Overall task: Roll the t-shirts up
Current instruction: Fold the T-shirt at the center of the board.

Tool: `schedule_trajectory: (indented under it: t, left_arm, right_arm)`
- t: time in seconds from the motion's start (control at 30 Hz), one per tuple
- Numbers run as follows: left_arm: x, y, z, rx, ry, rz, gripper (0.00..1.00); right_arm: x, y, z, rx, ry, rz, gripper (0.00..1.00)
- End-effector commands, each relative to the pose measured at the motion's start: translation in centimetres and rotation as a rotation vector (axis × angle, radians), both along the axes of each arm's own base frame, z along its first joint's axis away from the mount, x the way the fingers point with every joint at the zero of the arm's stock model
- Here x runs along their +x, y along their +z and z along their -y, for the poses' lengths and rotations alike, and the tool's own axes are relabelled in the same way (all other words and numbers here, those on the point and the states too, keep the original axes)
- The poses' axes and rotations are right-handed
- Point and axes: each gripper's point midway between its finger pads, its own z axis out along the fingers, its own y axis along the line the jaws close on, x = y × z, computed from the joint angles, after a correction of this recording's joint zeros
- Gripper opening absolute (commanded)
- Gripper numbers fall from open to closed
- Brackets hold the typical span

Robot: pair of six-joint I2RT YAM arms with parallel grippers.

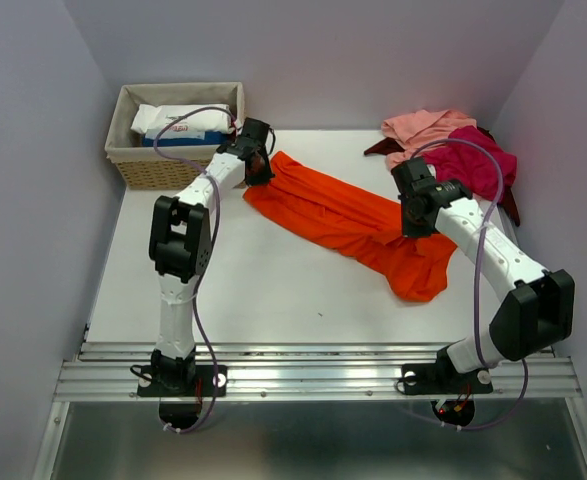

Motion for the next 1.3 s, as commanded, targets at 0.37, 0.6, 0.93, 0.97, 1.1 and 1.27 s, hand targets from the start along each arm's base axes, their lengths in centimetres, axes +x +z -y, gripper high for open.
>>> schedule_trajectory:
  t: [0.37, 0.6, 0.93, 0.97, 1.1, 1.27]
  left_arm:
    - [5.3, 1.9, 0.1, 0.052, 0.002, 0.101, 0.0]
    - [5.7, 1.1, -0.6, 0.068, 0.009, 0.091, 0.0]
    - [6.4, 0.0, -0.7, 0.066, 0.003, 0.088, 0.0]
    - [6.4, -0.1, -0.6, 0.061, -0.001, 0.088, 0.0]
    - [6.5, 0.2, -0.2, 0.047, -0.018, 0.094, 0.09]
    - [6.2, 1.6, 0.6, 0.021, -0.055, 0.124, 0.56]
  right_arm:
    - [1.8, -0.2, 2.5, -0.099, -0.095, 0.033, 0.01]
    - [2.7, -0.5, 3.0, -0.105, -0.112, 0.049, 0.01]
    - [4.9, -1.9, 3.4, -0.122, -0.119, 0.062, 0.01]
    - [5.5, -1.8, 3.3, -0.119, -0.119, 0.081, 0.01]
    - [7.6, -2.0, 3.2, -0.152, -0.109, 0.1, 0.01]
    - [9.6, -2.7, 2.9, -0.172, -0.087, 0.104, 0.01]
